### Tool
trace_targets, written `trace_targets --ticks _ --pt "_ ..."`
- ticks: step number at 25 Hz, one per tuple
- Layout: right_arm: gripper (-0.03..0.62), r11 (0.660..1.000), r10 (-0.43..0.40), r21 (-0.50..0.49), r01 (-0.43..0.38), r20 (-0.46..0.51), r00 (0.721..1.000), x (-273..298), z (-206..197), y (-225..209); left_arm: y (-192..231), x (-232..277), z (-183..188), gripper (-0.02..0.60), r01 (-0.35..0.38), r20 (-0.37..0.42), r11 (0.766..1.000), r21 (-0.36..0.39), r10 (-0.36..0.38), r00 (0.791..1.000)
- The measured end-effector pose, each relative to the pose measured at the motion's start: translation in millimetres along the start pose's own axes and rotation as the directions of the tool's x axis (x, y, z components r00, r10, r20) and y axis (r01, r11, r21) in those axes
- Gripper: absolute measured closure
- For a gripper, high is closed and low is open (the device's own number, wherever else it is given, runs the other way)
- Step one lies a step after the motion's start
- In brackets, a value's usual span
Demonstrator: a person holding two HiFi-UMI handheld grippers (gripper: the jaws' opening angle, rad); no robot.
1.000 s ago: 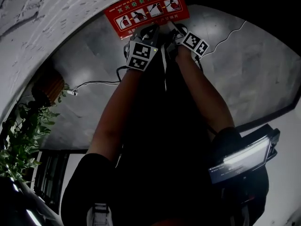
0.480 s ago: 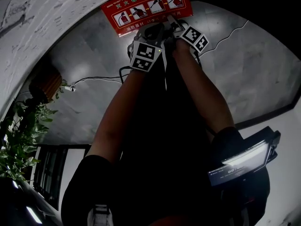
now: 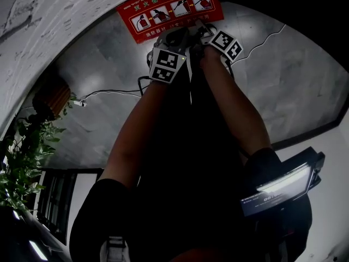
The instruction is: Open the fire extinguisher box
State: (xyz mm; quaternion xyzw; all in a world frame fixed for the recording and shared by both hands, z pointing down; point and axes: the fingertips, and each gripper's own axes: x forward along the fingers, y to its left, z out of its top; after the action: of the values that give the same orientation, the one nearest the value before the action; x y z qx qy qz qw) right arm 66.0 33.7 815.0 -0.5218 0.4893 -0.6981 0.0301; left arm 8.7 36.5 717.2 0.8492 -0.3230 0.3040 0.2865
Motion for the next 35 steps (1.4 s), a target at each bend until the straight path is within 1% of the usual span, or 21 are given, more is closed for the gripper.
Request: trace_targets --ticks 4,8,11,14,18,23,26,31,35 --pt "0.468 1.0 0.0 -0.009 0.0 -0.007 1.0 -11 -3 8 -2 -3 4 0.578 -0.009 0.008 1.0 0.002 0.009 1.0" --pt "0.482 0.998 0.026 -0.065 -0.026 -0.001 1.0 -30 1 43 -3 -19 26 0.578 -0.01 0.024 1.0 0.019 0.009 1.0" --pt "0.482 0.993 0.07 -0.098 -0.069 0.006 0.998 -41 6 73 -1 -33 42 0.578 -0.027 0.045 0.999 0.028 0.025 0.999" --pt "0.479 0.984 0.124 -0.131 -0.121 0.013 0.992 -48 12 100 0 -45 54 0.578 -0.043 0.07 0.999 0.022 0.042 0.997" --pt "0.476 0.974 0.168 -0.159 -0.162 0.022 0.986 -51 22 128 8 -53 70 0.578 -0.063 0.093 0.998 0.015 0.062 0.994" --pt "0.473 0.957 0.219 -0.203 -0.207 0.034 0.975 -48 35 165 28 -58 86 0.578 -0.1 0.119 0.995 0.005 0.099 0.988" --pt "0.471 0.942 0.245 -0.246 -0.229 0.036 0.969 -42 43 190 43 -60 92 0.578 -0.121 0.126 0.993 -0.005 0.121 0.985" --pt "0.477 0.894 0.307 -0.349 -0.28 0.024 0.951 -29 59 233 67 -65 105 0.578 -0.155 0.15 0.988 -0.015 0.155 0.976" --pt "0.48 0.877 0.33 -0.373 -0.303 0.008 0.944 -16 70 253 88 -73 114 0.578 -0.186 0.167 0.982 -0.04 0.19 0.967"
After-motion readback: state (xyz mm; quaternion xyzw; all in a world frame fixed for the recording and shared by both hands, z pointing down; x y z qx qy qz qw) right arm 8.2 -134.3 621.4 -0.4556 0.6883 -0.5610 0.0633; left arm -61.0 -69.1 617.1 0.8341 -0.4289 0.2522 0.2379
